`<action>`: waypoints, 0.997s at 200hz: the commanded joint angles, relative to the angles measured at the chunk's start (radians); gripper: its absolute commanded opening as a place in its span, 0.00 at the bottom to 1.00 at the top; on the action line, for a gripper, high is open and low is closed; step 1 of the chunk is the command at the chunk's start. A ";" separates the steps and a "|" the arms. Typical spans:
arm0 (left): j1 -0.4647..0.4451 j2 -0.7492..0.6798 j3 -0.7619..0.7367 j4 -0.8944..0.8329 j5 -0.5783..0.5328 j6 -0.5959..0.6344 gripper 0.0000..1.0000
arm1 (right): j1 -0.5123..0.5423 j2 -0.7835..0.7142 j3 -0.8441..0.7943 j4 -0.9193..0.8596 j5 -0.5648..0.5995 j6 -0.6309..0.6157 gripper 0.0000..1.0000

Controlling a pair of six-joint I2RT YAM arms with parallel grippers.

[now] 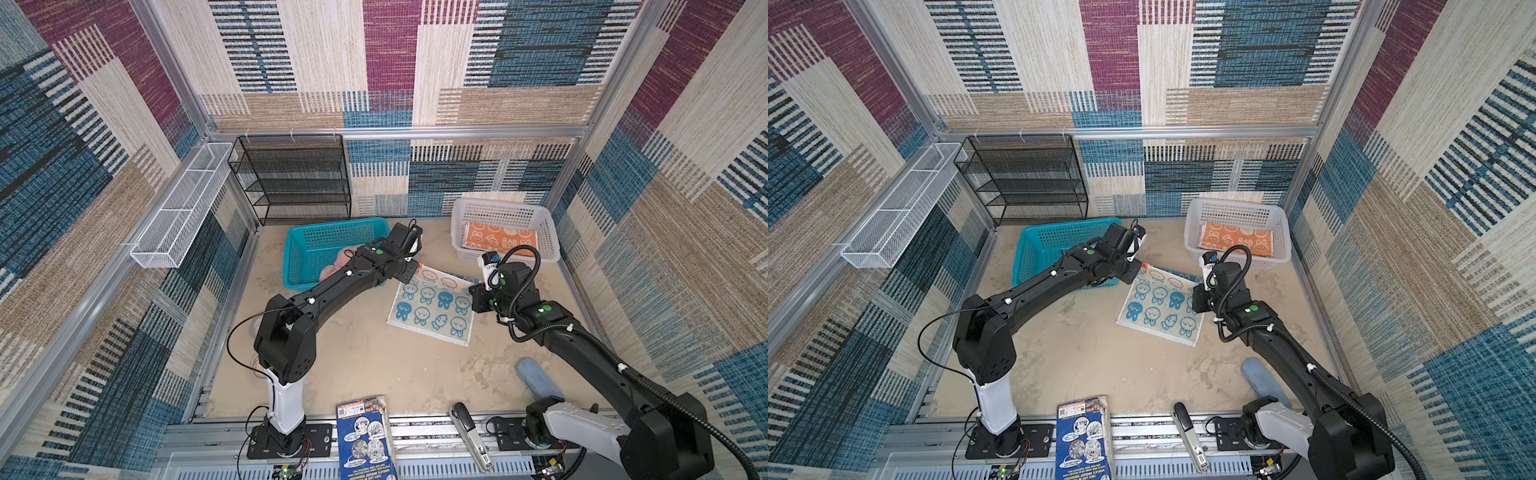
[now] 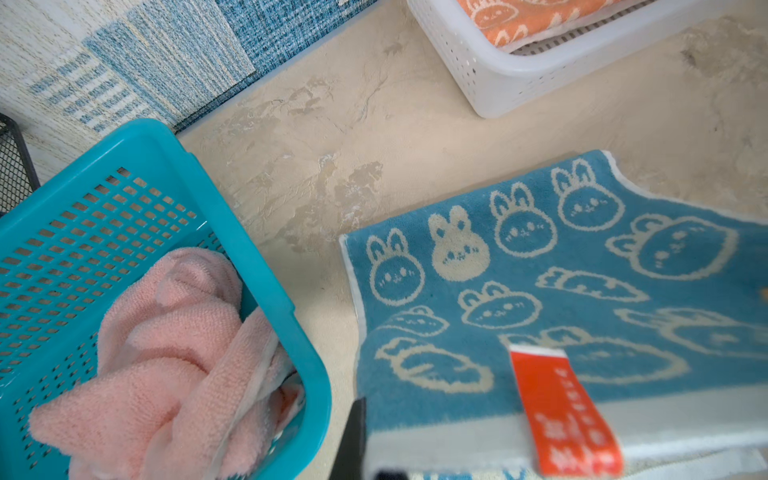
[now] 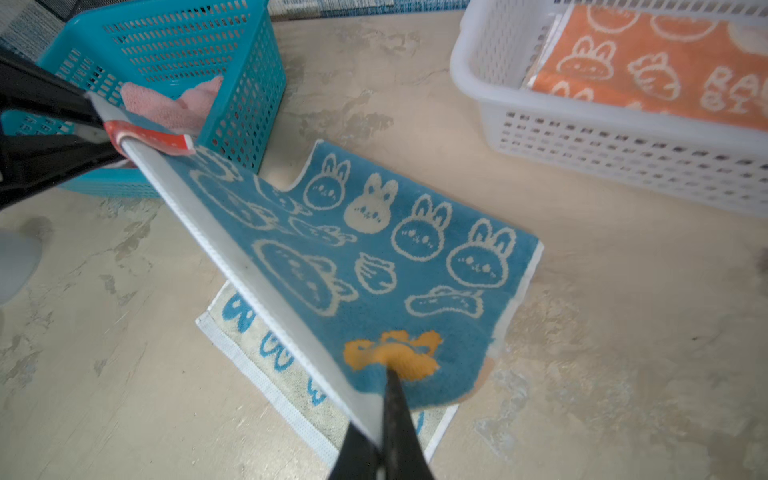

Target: Fold and stack the towels

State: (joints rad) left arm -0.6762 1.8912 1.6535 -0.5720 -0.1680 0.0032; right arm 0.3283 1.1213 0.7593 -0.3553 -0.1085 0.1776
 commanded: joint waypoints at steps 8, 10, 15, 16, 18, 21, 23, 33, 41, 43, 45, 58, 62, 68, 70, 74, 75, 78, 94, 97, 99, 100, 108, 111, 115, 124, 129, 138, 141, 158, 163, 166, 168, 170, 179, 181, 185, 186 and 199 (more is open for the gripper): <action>0.006 -0.022 -0.043 0.005 -0.065 0.011 0.00 | 0.000 -0.007 -0.072 -0.025 -0.025 0.071 0.00; 0.006 -0.023 -0.047 0.008 -0.062 0.012 0.00 | -0.001 -0.008 -0.079 -0.022 -0.030 0.074 0.00; 0.006 -0.027 -0.062 0.008 -0.055 0.012 0.00 | 0.000 -0.013 -0.093 -0.014 -0.039 0.082 0.00; 0.006 -0.028 -0.062 0.010 -0.054 0.012 0.00 | 0.000 -0.014 -0.096 -0.013 -0.042 0.083 0.00; 0.006 -0.029 -0.068 0.009 -0.051 0.012 0.00 | 0.001 -0.015 -0.101 -0.010 -0.045 0.085 0.00; 0.006 -0.032 -0.077 0.011 -0.050 0.011 0.00 | 0.001 -0.019 -0.110 -0.006 -0.050 0.089 0.00; 0.005 -0.034 -0.082 0.012 -0.048 0.009 0.00 | 0.001 -0.021 -0.114 -0.002 -0.053 0.092 0.00; 0.004 -0.046 -0.114 0.021 -0.042 0.000 0.00 | 0.004 -0.034 -0.139 0.009 -0.065 0.103 0.00; 0.004 -0.055 -0.141 0.027 -0.043 -0.007 0.00 | 0.006 -0.043 -0.152 0.012 -0.074 0.108 0.00; 0.004 -0.058 -0.145 0.028 -0.044 -0.010 0.00 | 0.007 -0.044 -0.155 0.012 -0.076 0.108 0.00; 0.004 -0.060 -0.152 0.030 -0.044 -0.012 0.00 | 0.006 -0.047 -0.158 0.011 -0.078 0.108 0.00; 0.004 -0.076 -0.186 0.040 -0.051 -0.028 0.00 | 0.009 -0.060 -0.169 0.005 -0.083 0.110 0.00; 0.004 -0.081 -0.196 0.041 -0.051 -0.034 0.00 | 0.011 -0.065 -0.170 0.004 -0.081 0.110 0.00; 0.004 -0.089 -0.207 0.048 -0.047 -0.038 0.00 | 0.014 -0.071 -0.172 0.005 -0.083 0.112 0.00; 0.004 -0.091 -0.210 0.050 -0.045 -0.038 0.00 | 0.014 -0.073 -0.172 0.006 -0.084 0.113 0.00; 0.005 -0.093 -0.216 0.053 -0.043 -0.041 0.00 | 0.014 -0.075 -0.172 0.008 -0.091 0.114 0.00; 0.004 -0.093 -0.217 0.053 -0.042 -0.041 0.00 | 0.015 -0.076 -0.172 0.009 -0.092 0.114 0.00; 0.004 -0.096 -0.222 0.055 -0.043 -0.043 0.00 | 0.015 -0.076 -0.173 0.011 -0.097 0.115 0.00; 0.004 -0.099 -0.232 0.058 -0.036 -0.048 0.00 | 0.018 -0.065 -0.172 0.013 -0.118 0.114 0.00; 0.004 -0.099 -0.235 0.062 -0.034 -0.049 0.00 | 0.019 -0.060 -0.173 0.013 -0.121 0.117 0.00; 0.004 -0.099 -0.237 0.062 -0.033 -0.049 0.00 | 0.019 -0.056 -0.174 0.013 -0.120 0.118 0.00; 0.004 -0.099 -0.238 0.063 -0.033 -0.050 0.00 | 0.020 -0.055 -0.174 0.013 -0.121 0.118 0.00; 0.004 -0.095 -0.244 0.065 -0.025 -0.050 0.00 | 0.024 -0.044 -0.182 0.017 -0.131 0.125 0.00; 0.003 -0.094 -0.245 0.066 -0.022 -0.049 0.00 | 0.027 -0.041 -0.184 0.019 -0.133 0.129 0.00; 0.004 -0.092 -0.248 0.067 -0.020 -0.049 0.00 | 0.030 -0.038 -0.189 0.024 -0.138 0.134 0.00; 0.003 -0.087 -0.255 0.067 -0.012 -0.051 0.00 | 0.039 -0.032 -0.205 0.040 -0.146 0.152 0.00; 0.003 -0.086 -0.260 0.068 -0.008 -0.052 0.00 | 0.044 -0.029 -0.216 0.051 -0.152 0.162 0.00; 0.004 -0.086 -0.271 0.071 -0.007 -0.054 0.00 | 0.057 -0.029 -0.237 0.070 -0.157 0.183 0.00; 0.002 -0.085 -0.275 0.074 -0.007 -0.054 0.00 | 0.063 -0.029 -0.243 0.074 -0.157 0.189 0.00; 0.001 -0.093 -0.307 0.092 -0.003 -0.051 0.00 | 0.085 -0.029 -0.280 0.094 -0.150 0.222 0.00; 0.000 -0.096 -0.318 0.098 0.000 -0.050 0.00 | 0.088 -0.029 -0.292 0.098 -0.144 0.230 0.00; 0.000 -0.098 -0.324 0.101 0.002 -0.049 0.00 | 0.091 -0.031 -0.298 0.100 -0.140 0.236 0.00; -0.001 -0.099 -0.328 0.104 0.002 -0.049 0.00 | 0.092 -0.031 -0.300 0.101 -0.137 0.239 0.00; -0.002 -0.101 -0.333 0.105 0.004 -0.048 0.00 | 0.093 -0.030 -0.304 0.102 -0.134 0.242 0.00; -0.003 -0.106 -0.354 0.116 0.004 -0.048 0.00 | 0.096 -0.033 -0.321 0.109 -0.131 0.254 0.00; -0.003 -0.109 -0.357 0.119 0.005 -0.047 0.00 | 0.097 -0.033 -0.324 0.111 -0.131 0.257 0.00; -0.005 -0.112 -0.366 0.122 0.007 -0.046 0.00 | 0.099 -0.035 -0.329 0.116 -0.130 0.260 0.00; -0.005 -0.113 -0.368 0.124 0.007 -0.046 0.00 | 0.099 -0.036 -0.330 0.117 -0.130 0.261 0.00; -0.009 -0.121 -0.399 0.141 0.017 -0.045 0.00 | 0.101 -0.039 -0.345 0.119 -0.110 0.280 0.00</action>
State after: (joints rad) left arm -0.6872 1.7901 1.2915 -0.4686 -0.0799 -0.0261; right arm 0.4263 1.0885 0.4408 -0.2035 -0.2790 0.3920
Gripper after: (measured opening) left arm 0.064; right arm 0.056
